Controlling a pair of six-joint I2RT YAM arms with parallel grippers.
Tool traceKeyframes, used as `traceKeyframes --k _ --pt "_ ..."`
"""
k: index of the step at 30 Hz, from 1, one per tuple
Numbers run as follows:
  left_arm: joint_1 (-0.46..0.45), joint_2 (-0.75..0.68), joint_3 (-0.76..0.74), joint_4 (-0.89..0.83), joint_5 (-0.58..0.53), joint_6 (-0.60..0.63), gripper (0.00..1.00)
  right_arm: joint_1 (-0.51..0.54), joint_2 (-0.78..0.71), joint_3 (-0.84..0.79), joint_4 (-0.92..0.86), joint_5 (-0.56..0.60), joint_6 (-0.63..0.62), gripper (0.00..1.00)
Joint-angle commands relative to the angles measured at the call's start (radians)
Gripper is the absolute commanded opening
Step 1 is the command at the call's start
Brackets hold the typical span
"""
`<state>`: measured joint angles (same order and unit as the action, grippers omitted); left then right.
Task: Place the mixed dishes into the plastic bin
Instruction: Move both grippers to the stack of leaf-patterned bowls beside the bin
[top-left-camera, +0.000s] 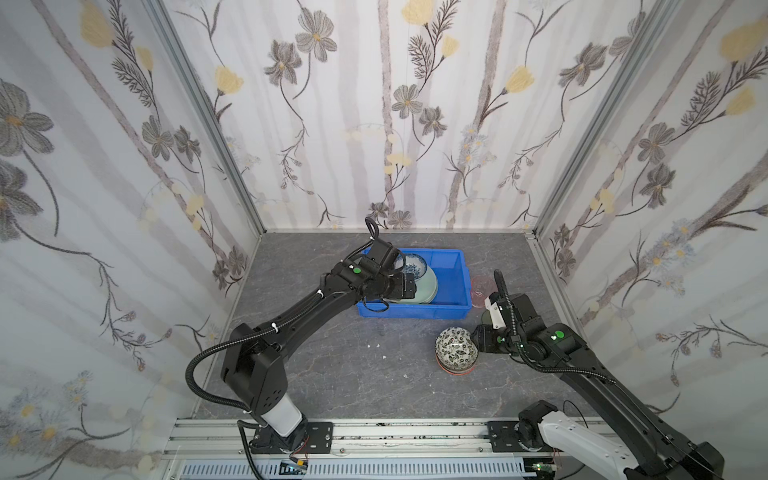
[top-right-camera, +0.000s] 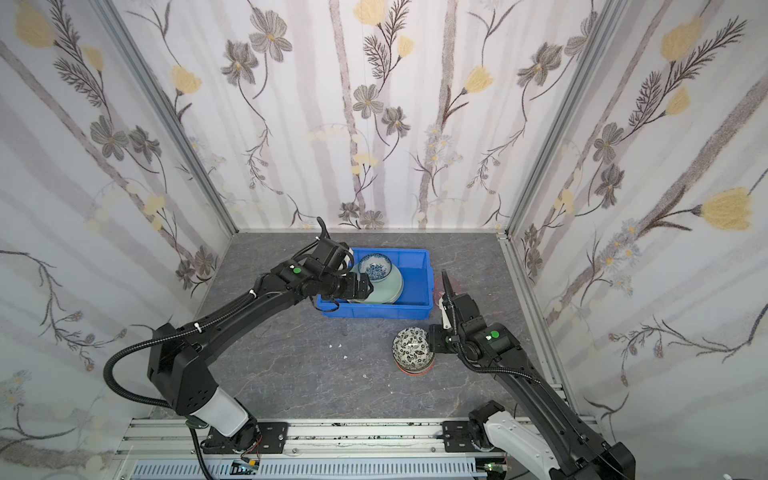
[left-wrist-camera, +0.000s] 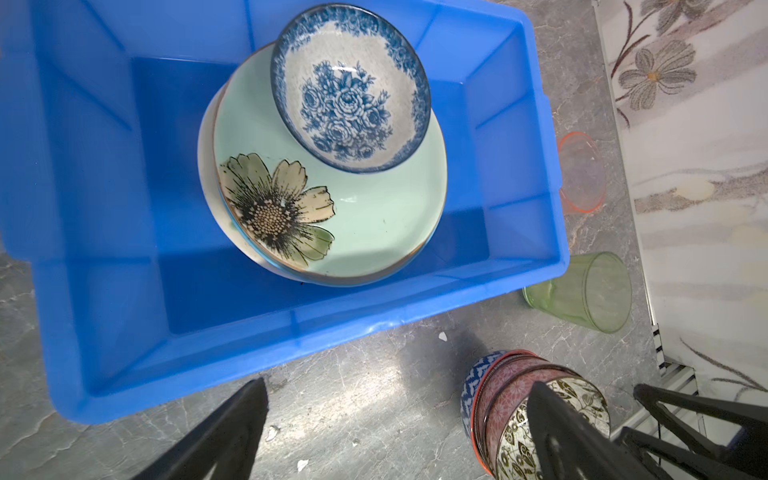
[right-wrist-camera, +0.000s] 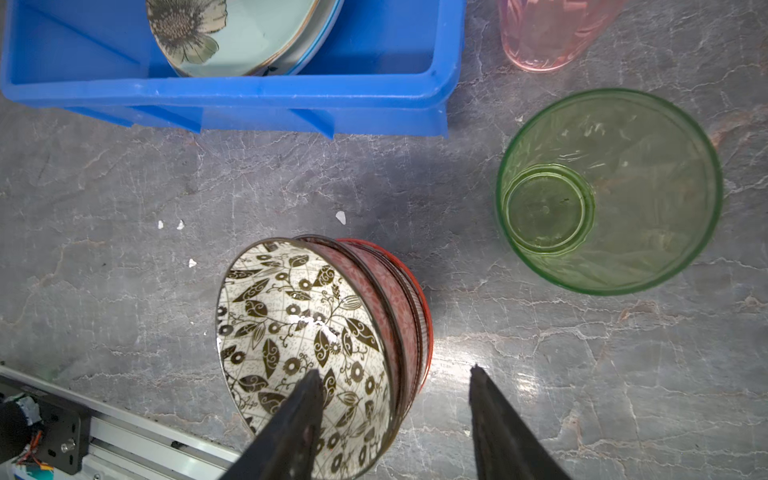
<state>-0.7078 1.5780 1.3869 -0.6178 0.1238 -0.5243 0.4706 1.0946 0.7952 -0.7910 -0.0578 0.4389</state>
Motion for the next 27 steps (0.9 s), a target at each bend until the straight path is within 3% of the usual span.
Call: traceKeyframes --k 1,7,27 --pt "-0.021 -0.075 -0.099 0.116 -0.046 -0.074 1.00 0.001 0.016 -0.008 0.047 0.030 -0.023 0.49" --pt "-0.024 -0.168 -0.253 0.227 -0.028 -0.164 1.00 0.009 0.032 -0.020 0.065 0.024 -0.038 0.43" --pt "-0.030 -0.209 -0.345 0.271 -0.012 -0.219 1.00 0.051 0.116 -0.015 0.114 0.028 -0.056 0.33"
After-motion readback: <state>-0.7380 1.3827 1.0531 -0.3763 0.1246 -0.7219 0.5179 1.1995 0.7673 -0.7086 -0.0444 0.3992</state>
